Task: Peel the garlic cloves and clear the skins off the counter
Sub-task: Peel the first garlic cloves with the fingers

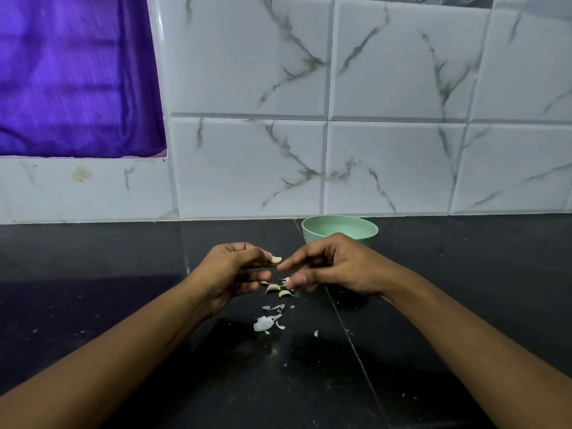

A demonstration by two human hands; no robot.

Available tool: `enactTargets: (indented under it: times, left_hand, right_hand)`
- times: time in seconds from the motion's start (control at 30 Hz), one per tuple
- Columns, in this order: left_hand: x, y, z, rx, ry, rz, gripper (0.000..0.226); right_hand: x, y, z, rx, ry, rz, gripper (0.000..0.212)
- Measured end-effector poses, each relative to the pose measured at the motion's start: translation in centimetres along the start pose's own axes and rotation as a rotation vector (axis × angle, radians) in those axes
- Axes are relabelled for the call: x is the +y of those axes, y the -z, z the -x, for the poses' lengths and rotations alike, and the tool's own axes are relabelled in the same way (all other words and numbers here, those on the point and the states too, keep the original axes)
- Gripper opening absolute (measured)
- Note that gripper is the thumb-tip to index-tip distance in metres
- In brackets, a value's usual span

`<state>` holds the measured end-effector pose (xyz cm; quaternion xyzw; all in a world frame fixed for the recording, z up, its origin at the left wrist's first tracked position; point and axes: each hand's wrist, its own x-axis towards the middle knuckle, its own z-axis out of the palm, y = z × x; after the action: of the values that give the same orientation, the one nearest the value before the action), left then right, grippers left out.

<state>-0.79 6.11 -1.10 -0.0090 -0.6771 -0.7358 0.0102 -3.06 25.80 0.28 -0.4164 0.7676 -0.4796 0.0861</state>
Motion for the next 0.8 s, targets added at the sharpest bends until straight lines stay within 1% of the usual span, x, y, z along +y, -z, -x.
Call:
enactTargets:
  times: [0.1, 0.17, 0.27, 0.3, 0.47, 0.53, 0.63, 0.7, 0.77, 0.8]
  left_hand:
    - [0.0, 0.0, 0.0, -0.013, -0.006, 0.024, 0.014]
    - [-0.1, 0.0, 0.0, -0.029, -0.008, 0.037, 0.012]
    - [-0.1, 0.0, 0.0, -0.065, -0.019, 0.007, 0.014]
    - [-0.1, 0.0, 0.1, -0.074, -0.025, -0.001, 0.015]
    - [-0.2, -0.2, 0.2, -0.075, -0.061, -0.025, 0.015]
    - [-0.2, -0.4, 0.3, -0.069, -0.081, -0.048, 0.015]
    - [-0.3, -0.7, 0.5, -0.05, -0.119, -0.082, 0.014]
    - [-0.3, -0.8, 0.4, -0.038, -0.14, -0.087, 0.011]
    - [-0.4, -0.8, 0.3, -0.033, -0.153, -0.077, 0.006]
    - [-0.4, -0.7, 0.3, -0.027, -0.159, -0.078, 0.007]
  right_hand:
    - [0.4, 0.0, -0.3, 0.076, -0.04, 0.1, 0.012]
    - [0.7, -0.1, -0.5, 0.143, -0.034, 0.114, 0.004]
    - [0.9, -0.2, -0.7, 0.214, 0.005, 0.187, 0.027]
    - [0.9, -0.2, -0.7, 0.229, 0.011, 0.203, 0.032]
    - [1.2, -1.2, -0.8, 0.295, 0.053, 0.193, 0.042]
    - [1.3, -1.7, -1.0, 0.338, 0.071, 0.153, 0.036]
    - [1.3, -1.7, -1.2, 0.416, 0.086, 0.117, 0.02]
    - [1.2, -1.4, -1.2, 0.41, 0.069, 0.096, 0.015]
    - [1.2, -1.2, -1.2, 0.371, 0.026, 0.007, 0.015]
    - [1.4, -1.1, -1.3, 0.356, 0.001, -0.048, 0.016]
